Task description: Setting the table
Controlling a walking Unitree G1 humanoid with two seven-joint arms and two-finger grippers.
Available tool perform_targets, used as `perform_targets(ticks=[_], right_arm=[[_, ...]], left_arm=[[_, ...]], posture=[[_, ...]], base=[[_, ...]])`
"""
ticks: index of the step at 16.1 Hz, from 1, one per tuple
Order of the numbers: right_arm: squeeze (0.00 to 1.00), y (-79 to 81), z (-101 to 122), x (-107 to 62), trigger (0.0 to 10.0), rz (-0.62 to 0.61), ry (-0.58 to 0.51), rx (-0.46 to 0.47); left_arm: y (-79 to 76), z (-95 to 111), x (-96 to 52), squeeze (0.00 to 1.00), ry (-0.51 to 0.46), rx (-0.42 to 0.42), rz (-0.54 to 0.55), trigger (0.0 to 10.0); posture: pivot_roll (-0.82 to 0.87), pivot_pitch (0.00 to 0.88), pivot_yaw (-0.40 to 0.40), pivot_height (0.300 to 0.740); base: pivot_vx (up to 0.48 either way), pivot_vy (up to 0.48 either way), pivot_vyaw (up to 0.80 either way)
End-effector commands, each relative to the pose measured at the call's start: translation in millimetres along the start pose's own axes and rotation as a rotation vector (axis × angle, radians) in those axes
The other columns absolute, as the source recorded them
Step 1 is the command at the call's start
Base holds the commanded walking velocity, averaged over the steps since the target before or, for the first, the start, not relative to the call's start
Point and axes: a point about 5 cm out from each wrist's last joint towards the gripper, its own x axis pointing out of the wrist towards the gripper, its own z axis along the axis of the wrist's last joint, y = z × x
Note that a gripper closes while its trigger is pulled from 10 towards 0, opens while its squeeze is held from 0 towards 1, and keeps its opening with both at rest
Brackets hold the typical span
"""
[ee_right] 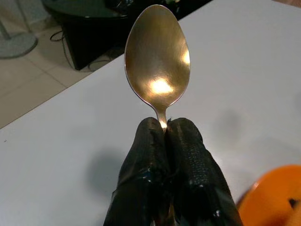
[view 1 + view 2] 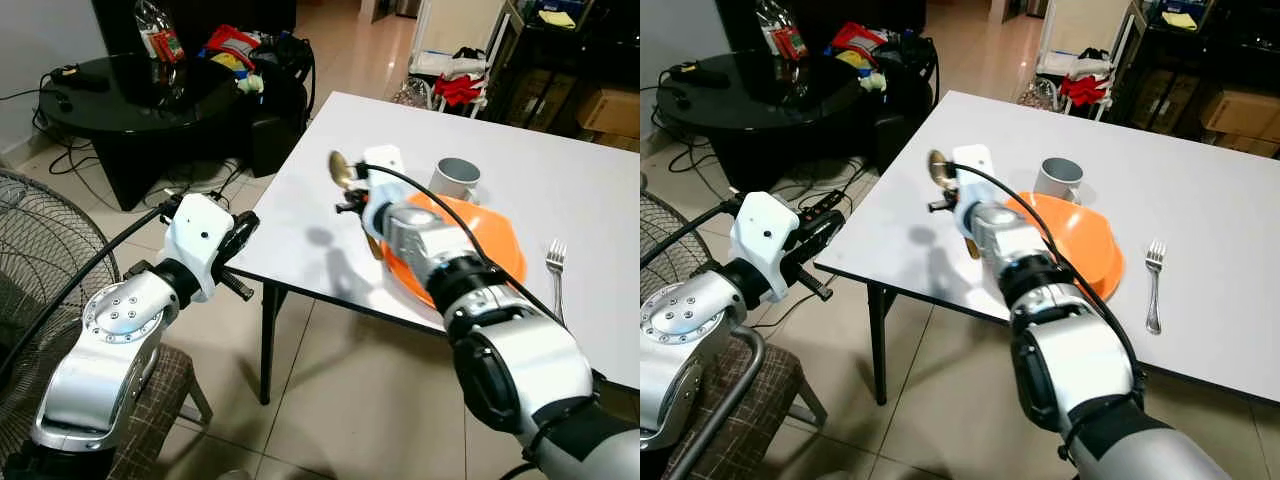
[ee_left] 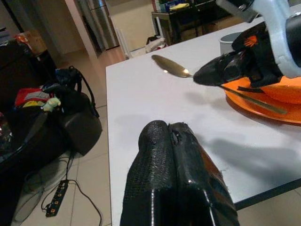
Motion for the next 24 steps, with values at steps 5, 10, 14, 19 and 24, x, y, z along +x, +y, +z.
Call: perform_targets(ticks=[5,10,14,19,24], right_arm=[[0.00,17.4,-19,4.7,10.0,-0.019,0.092,-0.229],[0.00,26.3,-49,4.2,10.0,0.014,0.184,-0.146],[0.00,16.7,-58,2.3,10.0,-0.051,0.204,-0.105],[0.00,8.6,-60,0.9,10.0,-0.101,0.200,-0.046],[1.00,3.3,-61,0.0,10.0,-0.138,0.198,-0.018]], left_arm=[[-0.9,2,-2.5,0.00,-0.001,0.004,-0.011,10.0],[-3.0,1,-3.6,0.00,0.006,0.001,-0.023,10.0],[-5.5,2,-4.3,0.00,0.003,-0.003,-0.045,10.0],[-15.8,5,-5.5,0.00,-0.007,-0.011,-0.119,10.0],[-17.7,5,-8.2,0.00,0.000,-0.009,-0.137,10.0]], posture=[[0.11,0.007,-0.065,0.740],[0.11,0.014,-0.066,0.740],[0.12,0.019,-0.064,0.740],[0.12,0.019,-0.068,0.740],[0.13,0.017,-0.076,0.740]], base=[[0.000,0.000,0.00],[0.000,0.000,0.00],[0.000,0.000,0.00],[0.000,0.000,0.00],[0.000,0.000,0.00]])
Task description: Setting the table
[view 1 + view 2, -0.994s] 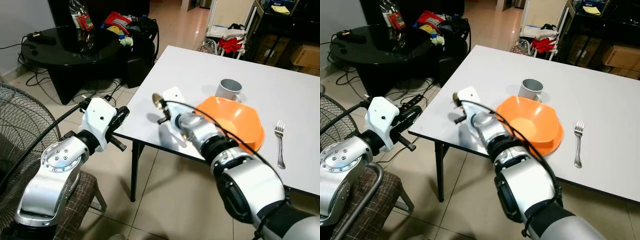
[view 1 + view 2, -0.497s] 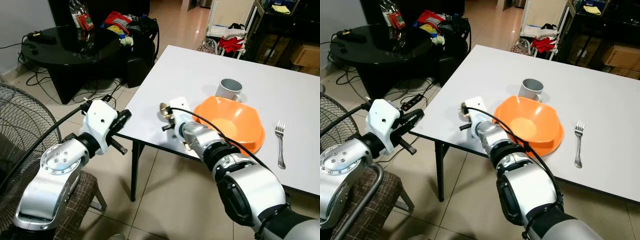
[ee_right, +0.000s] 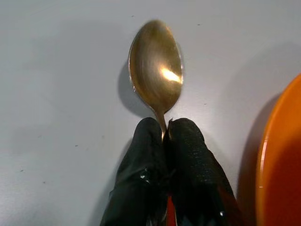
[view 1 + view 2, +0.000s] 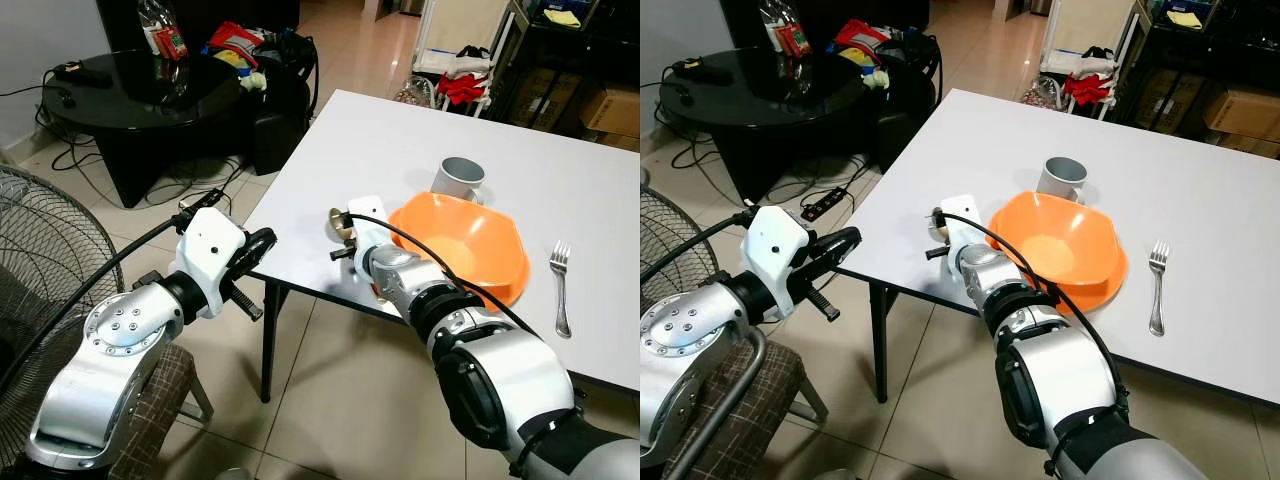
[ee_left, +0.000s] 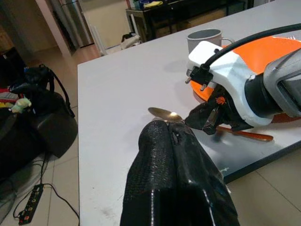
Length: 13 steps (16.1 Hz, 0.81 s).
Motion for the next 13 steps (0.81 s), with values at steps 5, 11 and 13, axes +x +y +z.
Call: perform_targets(ticks=[5,11,13], right_arm=[[1.00,-3.1,21,-2.0,10.0,0.020,-0.093,0.042],[1.00,3.5,69,-13.4,10.0,0.163,-0.335,0.011],[1.00,-12.1,76,-35.6,10.0,0.192,-0.491,-0.066]], left_arm=[[2.4,2,1.2,0.00,-0.004,0.015,0.001,10.0],[12.1,-2,10.8,0.00,-0.004,0.003,0.122,10.0],[10.9,-5,21.0,0.00,-0.002,-0.038,0.176,10.0]], posture=[[0.12,0.000,-0.067,0.740],[0.11,0.000,-0.062,0.740],[0.09,0.000,-0.054,0.740]], base=[[0.000,0.000,0.00],[0.000,0.000,0.00],[0.000,0.000,0.00]])
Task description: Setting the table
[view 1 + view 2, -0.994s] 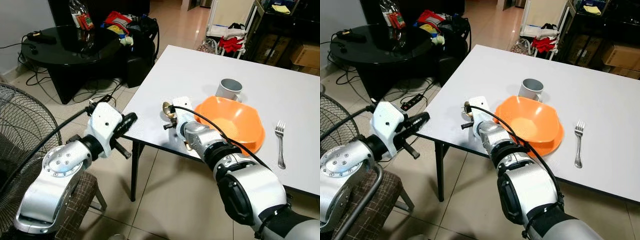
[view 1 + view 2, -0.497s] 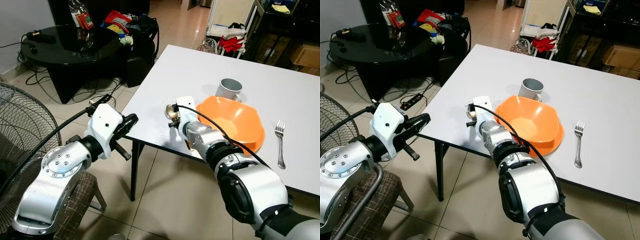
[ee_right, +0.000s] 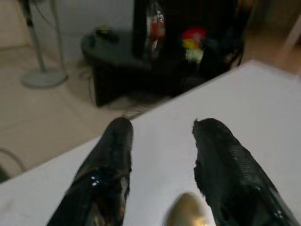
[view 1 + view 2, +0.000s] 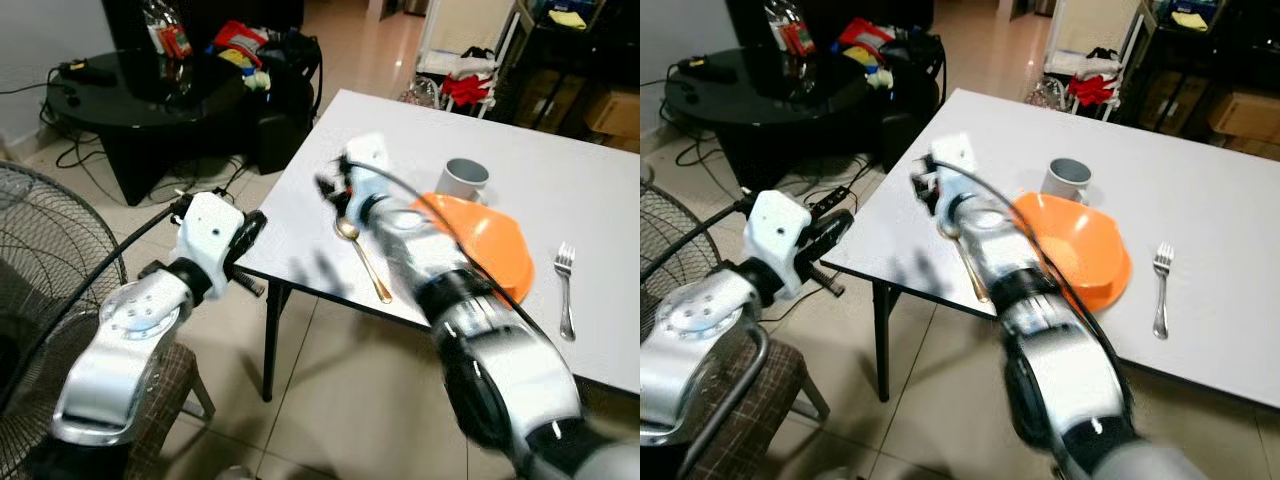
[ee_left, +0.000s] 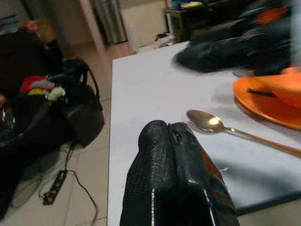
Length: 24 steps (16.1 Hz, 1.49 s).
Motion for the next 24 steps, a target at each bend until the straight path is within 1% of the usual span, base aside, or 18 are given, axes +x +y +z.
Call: perform_targets(ticks=[1,2,3,4,5,6,7,9,10,11,14,16,18,20,21,22,23,24], right_arm=[[1.00,-6.0,7,-15.3,10.0,0.013,-0.039,-0.009],[1.00,-12.2,8,-36.3,10.0,-0.010,-0.083,-0.002],[1.00,-21.4,5,-60.9,10.0,-0.073,-0.125,-0.013],[1.00,-28.5,1,-84.3,10.0,-0.130,-0.174,0.019],[1.00,-29.9,-1,-94.0,10.0,-0.145,-0.185,0.026],[1.00,-28.6,-5,-118.5,10.0,-0.190,-0.214,0.027],[1.00,-27.0,-5,-125.2,10.0,-0.201,-0.221,0.033],[1.00,-13.8,-14,-156.9,10.0,-0.219,-0.203,0.071],[1.00,-8.9,-22,-169.7,10.0,-0.238,-0.180,0.073],[1.00,-2.4,-36,-182.4,10.0,-0.277,-0.129,0.107],[1.00,0.8,-45,-187.9,10.0,-0.334,-0.084,0.173],[1.00,-3.4,-49,-193.0,10.0,-0.388,-0.069,0.201],[1.00,-5.5,-50,-196.2,10.0,-0.404,-0.066,0.189],[0.77,-5.5,-50,-195.8,10.0,-0.388,-0.061,0.182],[0.60,-5.5,-50,-196.2,10.0,-0.375,-0.052,0.170],[0.51,-6.5,-52,-197.1,10.0,-0.377,-0.044,0.174],[0.51,-7.0,-52,-197.7,10.0,-0.379,-0.041,0.179],[0.25,-8.1,-52,-198.9,10.0,-0.380,-0.037,0.183]], left_arm=[[-0.7,-1,5.5,0.00,0.000,-0.011,0.026,10.0],[-1.1,-1,9.8,0.00,-0.005,-0.031,0.059,10.0],[-1.9,-2,12.4,0.00,-0.018,-0.054,0.099,10.0],[-7.2,-1,13.6,0.00,-0.042,-0.090,0.093,10.0],[-8.0,-1,13.0,0.00,-0.053,-0.110,0.108,10.0],[-8.3,-6,9.3,0.00,-0.050,-0.117,0.157,10.0],[-8.3,-7,8.2,0.00,-0.043,-0.111,0.170,10.0],[-9.4,-11,3.7,0.00,-0.029,-0.113,0.197,10.0],[-11.0,-13,1.4,0.00,-0.020,-0.115,0.194,10.0],[-14.0,-15,-1.1,0.00,-0.021,-0.132,0.183,10.0],[-14.6,-15,-2.1,0.00,-0.020,-0.129,0.186,10.0],[-15.2,-16,-2.7,0.00,-0.012,-0.122,0.181,10.0],[-16.1,-17,-3.5,0.00,-0.003,-0.120,0.176,10.0],[-15.6,-18,-3.3,0.00,-0.001,-0.119,0.178,10.0],[-16.1,-17,-3.0,0.00,-0.001,-0.119,0.177,10.0],[-16.8,-17,-2.7,0.00,0.000,-0.119,0.175,10.0],[-17.1,-17,-2.7,0.00,0.001,-0.119,0.174,10.0],[-18.4,-17,-2.3,0.00,0.001,-0.120,0.169,10.0]], posture=[[0.08,0.000,-0.049,0.740],[0.07,0.000,-0.048,0.740],[0.05,0.000,-0.040,0.740],[0.04,0.000,-0.034,0.740],[0.03,0.000,-0.027,0.740],[0.02,0.000,-0.018,0.740],[0.02,0.000,-0.018,0.740],[0.02,0.000,-0.028,0.740],[0.02,0.000,-0.028,0.740],[0.02,0.000,-0.029,0.740],[0.02,0.000,-0.032,0.740],[0.02,0.000,-0.031,0.740],[0.02,0.000,-0.035,0.740],[0.02,0.000,-0.035,0.740],[0.02,0.000,-0.035,0.740],[0.03,0.000,-0.037,0.740],[0.03,0.000,-0.037,0.740],[0.02,0.000,-0.037,0.740]], base=[[0.000,0.000,0.00],[0.000,0.000,0.00],[0.000,0.000,0.00],[0.000,0.000,0.00],[0.000,0.000,0.00],[0.000,0.000,0.00],[0.000,0.000,0.00],[0.000,0.000,0.00],[0.000,0.000,0.00],[0.000,0.000,0.00],[0.092,0.000,-0.49],[0.292,0.000,-0.76],[0.300,0.000,0.00],[0.300,0.000,0.00],[0.300,0.000,0.00],[0.296,0.000,0.00],[0.296,0.000,0.00],[0.300,0.000,-0.78]])
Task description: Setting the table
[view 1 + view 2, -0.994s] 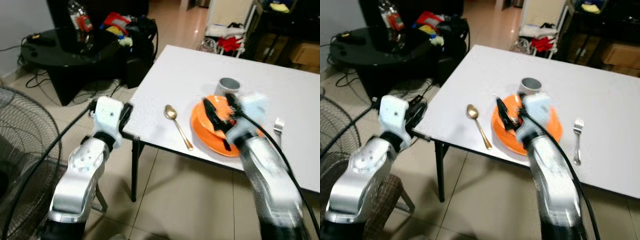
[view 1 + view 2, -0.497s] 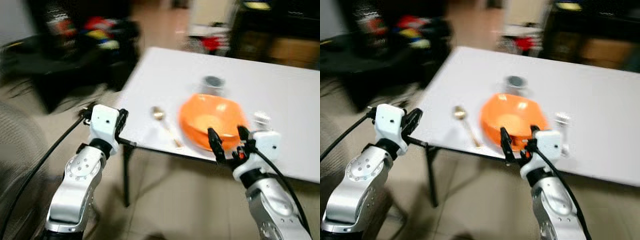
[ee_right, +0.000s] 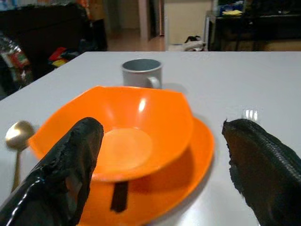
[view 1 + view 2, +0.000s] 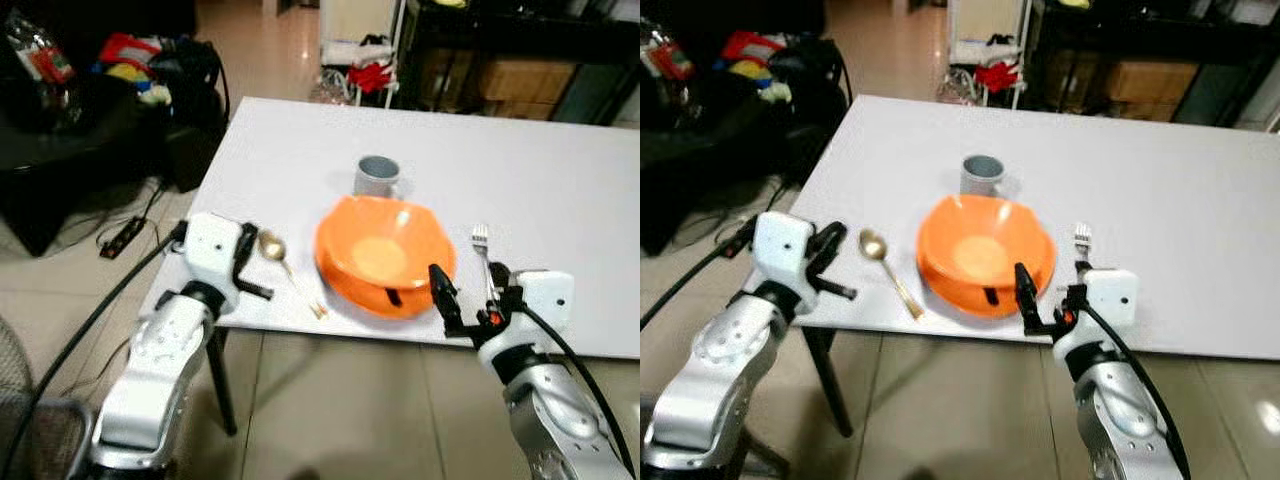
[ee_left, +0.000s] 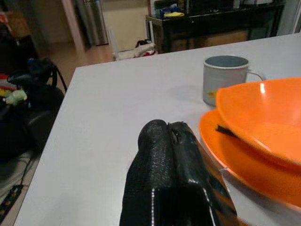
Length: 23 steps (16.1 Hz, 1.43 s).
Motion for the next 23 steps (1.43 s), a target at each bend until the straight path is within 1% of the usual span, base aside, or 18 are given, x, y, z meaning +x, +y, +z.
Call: perform_targets(ticks=[1,2,5,8,9,10,12,13,14,15,16,17,18,19,20,21,22,23], right_arm=[[0.13,-5.1,4,-4.0,10.0,-0.013,-0.008,-0.010],[0.00,-6.5,6,-4.1,10.0,-0.013,-0.014,-0.011],[0.00,-7.0,5,-4.2,10.0,0.040,0.003,-0.014],[0.00,-8.5,3,-5.6,10.0,0.116,0.039,-0.020],[0.00,-10.3,3,-6.6,10.0,0.157,0.058,-0.032],[0.00,-14.9,6,-6.9,10.0,0.222,0.087,-0.056],[0.00,-18.7,8,-7.2,10.0,0.278,0.107,-0.089],[0.00,-21.2,8,-9.3,10.0,0.341,0.129,-0.122],[0.00,-21.8,7,-10.6,10.0,0.371,0.145,-0.140],[0.00,-22.6,5,-13.2,10.0,0.429,0.177,-0.190],[0.00,-23.8,1,-16.9,10.0,0.509,0.217,-0.249],[0.00,-23.6,1,-17.7,10.0,0.525,0.224,-0.251],[0.00,-23.7,4,-20.2,10.0,0.561,0.231,-0.240],[0.00,-23.6,6,-22.3,10.0,0.590,0.235,-0.231],[0.00,-23.2,9,-26.5,10.0,0.645,0.244,-0.224],[0.00,-22.1,10,-31.9,10.0,0.719,0.258,-0.226],[0.00,-22.7,10,-33.3,10.0,0.738,0.262,-0.228],[0.00,-22.5,10,-33.2,10.0,0.739,0.261,-0.226]], left_arm=[[-5.4,5,1.4,0.00,-0.014,0.006,-0.024,10.0],[-6.2,5,1.3,0.00,-0.012,0.006,-0.029,10.0],[-5.6,4,0.6,0.00,-0.006,0.008,-0.031,10.0],[-6.1,-2,0.0,0.00,0.050,0.063,-0.040,10.0],[-7.7,-5,-0.2,0.00,0.083,0.047,-0.062,10.0],[-10.3,-10,0.7,1.00,0.164,0.021,-0.121,10.0],[-3.2,-17,5.5,1.00,0.242,0.059,-0.080,10.0],[3.7,-23,10.3,1.00,0.293,0.087,-0.028,10.0],[6.6,-26,12.3,0.87,0.316,0.093,-0.007,10.0],[11.3,-31,16.1,0.00,0.355,0.111,0.023,10.0],[15.4,-40,20.7,0.00,0.441,0.126,0.027,10.0],[16.3,-42,21.3,0.00,0.456,0.131,0.024,10.0],[18.9,-46,24.9,0.00,0.496,0.131,0.025,10.0],[21.8,-48,28.2,0.00,0.508,0.147,0.036,10.0],[24.6,-50,33.3,0.00,0.523,0.155,0.041,10.0],[21.4,-52,40.7,0.00,0.544,0.171,-0.002,10.0],[17.5,-54,45.6,0.00,0.560,0.182,-0.035,10.0],[17.0,-55,47.5,0.00,0.567,0.181,-0.039,10.0]], posture=[[0.02,0.000,-0.037,0.740],[0.02,0.000,-0.036,0.740],[0.02,0.000,-0.033,0.740],[0.02,0.000,-0.031,0.740],[0.02,0.000,-0.030,0.740],[0.02,0.000,-0.032,0.740],[0.01,0.000,-0.030,0.740],[0.01,0.000,-0.030,0.740],[0.00,0.000,-0.028,0.740],[0.00,0.000,-0.024,0.740],[0.00,0.000,-0.018,0.740],[-0.01,0.000,-0.015,0.740],[-0.01,0.000,-0.012,0.740],[-0.02,0.000,-0.007,0.740],[-0.02,0.000,-0.005,0.740],[-0.02,0.000,-0.003,0.740],[-0.02,0.000,-0.003,0.740],[-0.02,0.000,-0.005,0.740]], base=[[0.296,0.000,-0.78],[0.296,0.000,0.00],[0.177,0.000,0.00],[0.000,0.000,0.00],[0.000,0.000,0.00],[0.000,0.000,0.00],[0.000,0.000,0.00],[0.000,0.000,0.00],[0.000,0.000,0.00],[0.000,0.000,0.00],[0.000,0.000,0.00],[0.000,0.000,0.00],[0.000,0.000,0.00],[0.000,0.000,0.00],[0.000,0.000,0.00],[0.000,0.000,0.00],[0.000,0.000,0.00],[0.000,0.000,0.00]])
